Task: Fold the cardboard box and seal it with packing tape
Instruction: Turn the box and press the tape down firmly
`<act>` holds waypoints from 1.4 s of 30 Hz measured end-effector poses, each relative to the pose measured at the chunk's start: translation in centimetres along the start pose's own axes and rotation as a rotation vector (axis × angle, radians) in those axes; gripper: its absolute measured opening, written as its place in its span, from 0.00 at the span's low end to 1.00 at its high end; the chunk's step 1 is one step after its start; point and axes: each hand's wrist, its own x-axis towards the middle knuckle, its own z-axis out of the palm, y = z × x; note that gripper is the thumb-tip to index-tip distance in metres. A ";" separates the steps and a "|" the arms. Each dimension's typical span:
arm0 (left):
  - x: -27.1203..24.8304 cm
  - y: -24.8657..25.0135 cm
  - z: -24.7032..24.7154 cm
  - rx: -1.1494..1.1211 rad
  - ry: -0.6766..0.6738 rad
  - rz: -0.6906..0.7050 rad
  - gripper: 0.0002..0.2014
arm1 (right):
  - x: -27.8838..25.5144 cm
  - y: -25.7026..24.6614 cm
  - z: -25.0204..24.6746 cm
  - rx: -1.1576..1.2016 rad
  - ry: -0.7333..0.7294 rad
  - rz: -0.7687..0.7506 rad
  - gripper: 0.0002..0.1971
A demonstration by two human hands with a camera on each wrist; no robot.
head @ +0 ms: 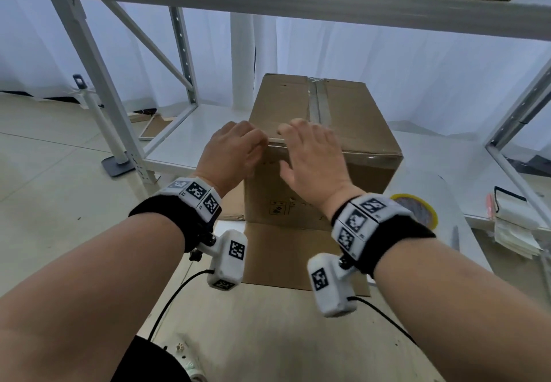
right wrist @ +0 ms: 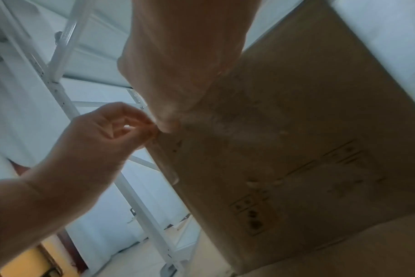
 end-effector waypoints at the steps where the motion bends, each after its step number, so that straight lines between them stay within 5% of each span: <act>1: -0.1 0.0 -0.1 -0.017 -0.015 -0.001 0.07 | 1.0 -0.8 0.3 0.035 0.012 0.014 0.20; 6: -1.0 -2.1 -0.9 -0.182 -0.149 -0.035 0.11 | 1.7 -1.1 1.7 0.071 0.170 -0.067 0.05; 11: 0.3 -2.1 -0.9 -0.450 -0.137 -0.213 0.12 | 1.4 -1.1 2.5 0.069 0.206 -0.091 0.04; 15: 0.7 -2.1 0.1 -0.477 -0.169 -0.208 0.13 | 1.4 -1.3 3.2 0.058 0.220 -0.064 0.05; 22: 0.3 -3.5 0.8 -0.390 -0.171 -0.066 0.16 | 1.5 -1.1 1.9 0.283 0.152 0.025 0.14; 28: 0.2 -3.2 0.3 -0.273 -0.228 -0.082 0.22 | 2.6 -0.8 2.0 -0.004 -0.223 0.203 0.30; 33: 1.1 -3.4 -0.9 -0.256 -0.310 -0.071 0.21 | 2.3 -1.3 2.4 -0.132 -0.262 0.189 0.35; 42: -1.1 -3.2 1.7 -0.181 -0.191 -0.133 0.26 | 1.8 -0.7 1.8 -0.029 -0.220 0.185 0.29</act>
